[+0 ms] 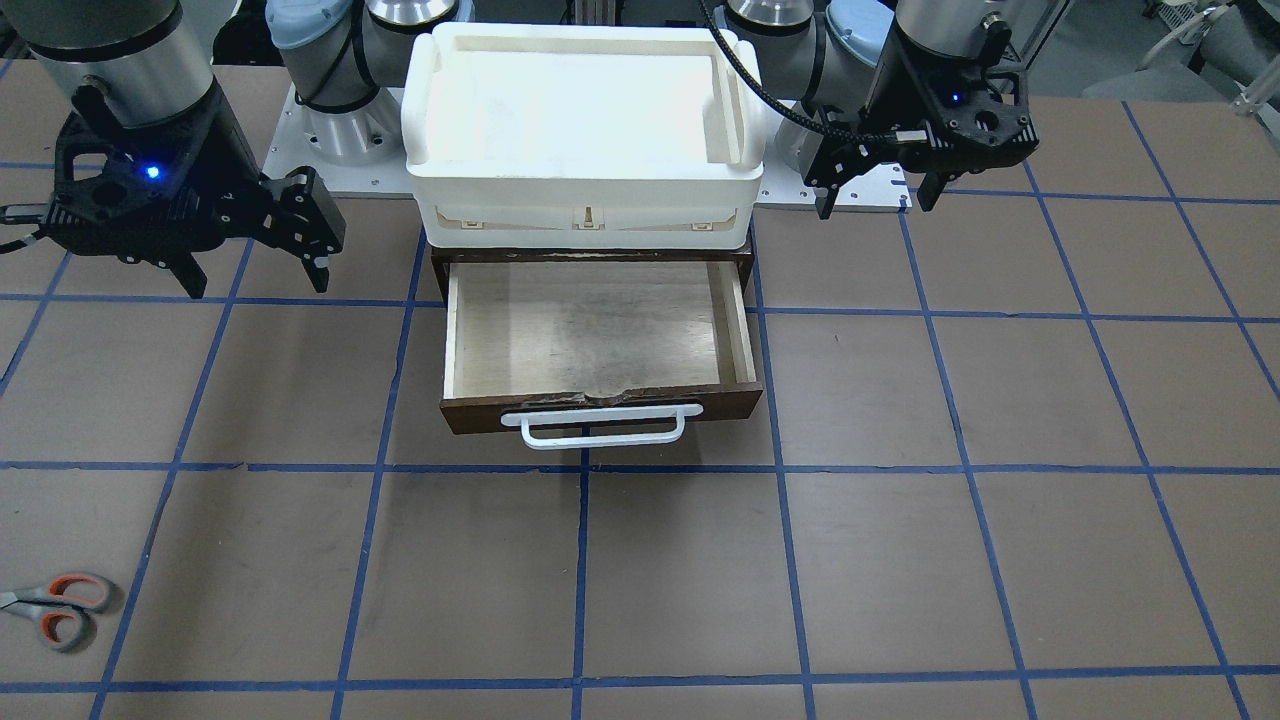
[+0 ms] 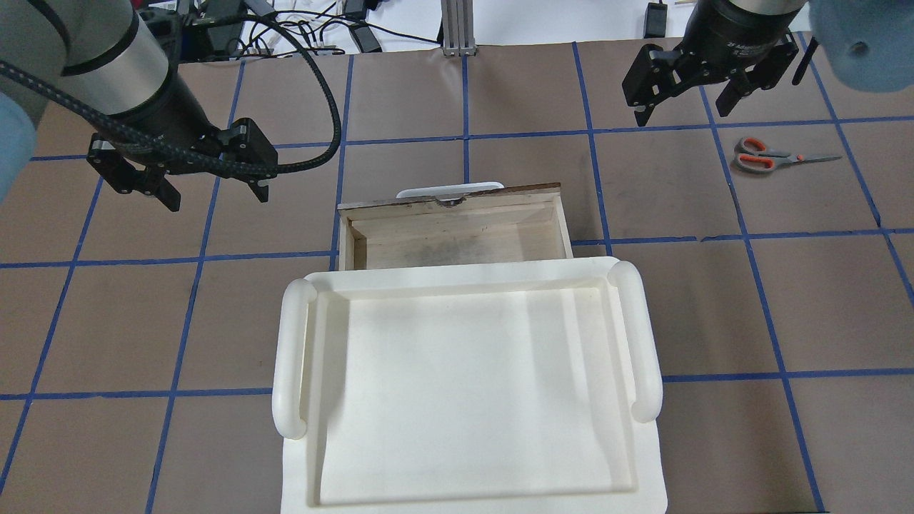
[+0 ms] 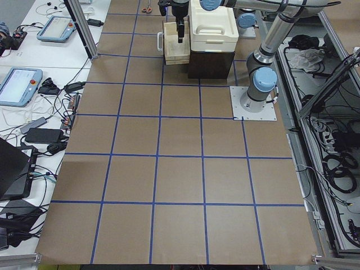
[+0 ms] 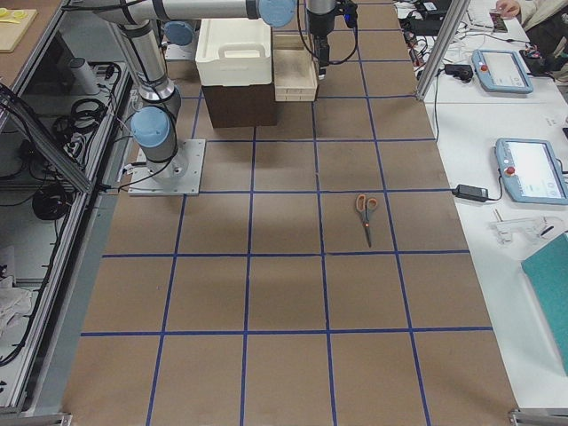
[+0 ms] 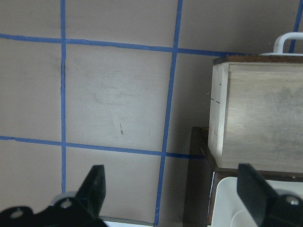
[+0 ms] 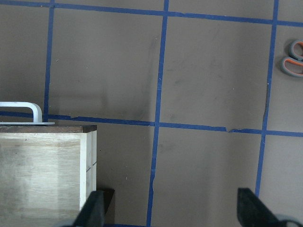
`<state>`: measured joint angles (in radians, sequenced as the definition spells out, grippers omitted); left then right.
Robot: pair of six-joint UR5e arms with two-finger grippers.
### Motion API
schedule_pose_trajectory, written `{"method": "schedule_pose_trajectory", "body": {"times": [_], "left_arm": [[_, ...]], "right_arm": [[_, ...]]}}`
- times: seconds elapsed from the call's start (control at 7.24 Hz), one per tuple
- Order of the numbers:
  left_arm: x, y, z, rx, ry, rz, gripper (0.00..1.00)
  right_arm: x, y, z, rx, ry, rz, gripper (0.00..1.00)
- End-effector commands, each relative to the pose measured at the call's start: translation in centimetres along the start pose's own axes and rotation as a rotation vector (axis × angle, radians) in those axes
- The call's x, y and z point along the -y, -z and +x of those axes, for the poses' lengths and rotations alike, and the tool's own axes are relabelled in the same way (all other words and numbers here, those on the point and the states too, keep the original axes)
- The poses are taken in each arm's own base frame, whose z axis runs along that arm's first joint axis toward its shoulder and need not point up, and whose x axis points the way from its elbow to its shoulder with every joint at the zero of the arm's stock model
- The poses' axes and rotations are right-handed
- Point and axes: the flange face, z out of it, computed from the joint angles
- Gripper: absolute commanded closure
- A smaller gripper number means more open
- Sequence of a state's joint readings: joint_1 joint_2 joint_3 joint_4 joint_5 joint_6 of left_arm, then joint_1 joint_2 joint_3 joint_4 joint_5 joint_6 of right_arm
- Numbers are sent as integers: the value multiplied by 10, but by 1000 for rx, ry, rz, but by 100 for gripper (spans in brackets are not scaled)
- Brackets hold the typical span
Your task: Put scissors in drawer and close it
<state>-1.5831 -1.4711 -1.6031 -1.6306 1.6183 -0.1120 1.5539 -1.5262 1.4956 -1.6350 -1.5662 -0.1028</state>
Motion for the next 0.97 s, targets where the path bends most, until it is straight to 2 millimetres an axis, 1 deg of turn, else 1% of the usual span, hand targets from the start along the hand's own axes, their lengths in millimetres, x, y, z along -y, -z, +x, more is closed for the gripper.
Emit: {"method": "schedule_pose_trajectory", "body": {"times": [0.0, 0.55, 0.83], "left_arm": [[0, 0, 0, 0, 0, 0, 0], [0, 0, 0, 0, 2, 0, 0], [0, 0, 0, 0, 0, 0, 0]], "right_arm": [[1, -3, 0, -2, 0, -8, 0], [4, -7, 3, -16, 18, -12, 0], [2, -5, 5, -19, 15, -13, 0]]}}
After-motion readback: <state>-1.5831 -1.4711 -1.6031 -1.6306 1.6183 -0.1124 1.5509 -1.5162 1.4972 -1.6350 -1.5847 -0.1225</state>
